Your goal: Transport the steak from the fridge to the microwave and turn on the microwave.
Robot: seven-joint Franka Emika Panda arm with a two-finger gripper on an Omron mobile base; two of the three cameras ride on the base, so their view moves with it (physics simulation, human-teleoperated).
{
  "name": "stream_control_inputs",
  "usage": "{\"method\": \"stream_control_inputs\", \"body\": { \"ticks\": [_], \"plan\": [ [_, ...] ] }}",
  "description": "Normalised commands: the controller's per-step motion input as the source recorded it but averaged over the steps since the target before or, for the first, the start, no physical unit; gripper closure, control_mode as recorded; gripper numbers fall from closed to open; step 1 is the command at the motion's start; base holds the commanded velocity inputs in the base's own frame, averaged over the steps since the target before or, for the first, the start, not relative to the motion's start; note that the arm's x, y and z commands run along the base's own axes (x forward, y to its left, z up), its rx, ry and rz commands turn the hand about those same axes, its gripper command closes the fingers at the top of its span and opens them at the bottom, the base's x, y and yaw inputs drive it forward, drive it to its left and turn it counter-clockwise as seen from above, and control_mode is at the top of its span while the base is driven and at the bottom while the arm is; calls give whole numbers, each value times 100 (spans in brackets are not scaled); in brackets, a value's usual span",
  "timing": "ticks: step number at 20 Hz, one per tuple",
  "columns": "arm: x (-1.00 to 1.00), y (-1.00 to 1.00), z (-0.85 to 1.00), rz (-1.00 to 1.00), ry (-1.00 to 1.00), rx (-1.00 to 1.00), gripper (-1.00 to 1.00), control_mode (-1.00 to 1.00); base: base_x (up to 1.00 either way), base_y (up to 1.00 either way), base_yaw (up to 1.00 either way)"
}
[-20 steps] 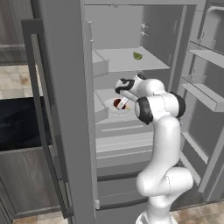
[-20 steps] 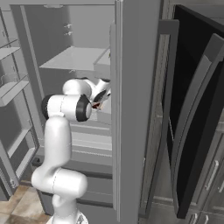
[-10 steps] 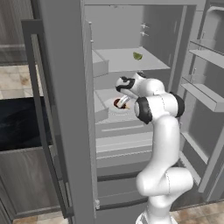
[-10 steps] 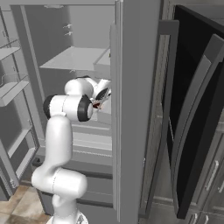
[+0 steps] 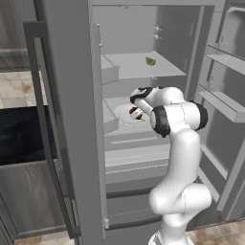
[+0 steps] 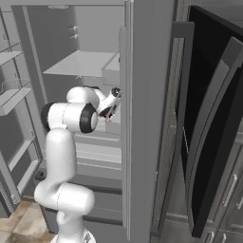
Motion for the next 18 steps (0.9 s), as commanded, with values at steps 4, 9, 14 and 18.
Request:
{"method": "stream_control_inputs", "body": {
  "ticks": [4, 9, 14, 18],
  "plan": [
    [-17, 0, 39, -16, -4, 7, 100, -100, 0, 0, 0],
    [-25, 0, 84, -5, 3, 9, 100, -100, 0, 0, 0],
    [-53, 0, 83, 0, 16, 4, 100, -100, 0, 0, 0],
    [-93, 0, 72, 0, 15, 0, 100, -100, 0, 0, 0]
  ]
}}
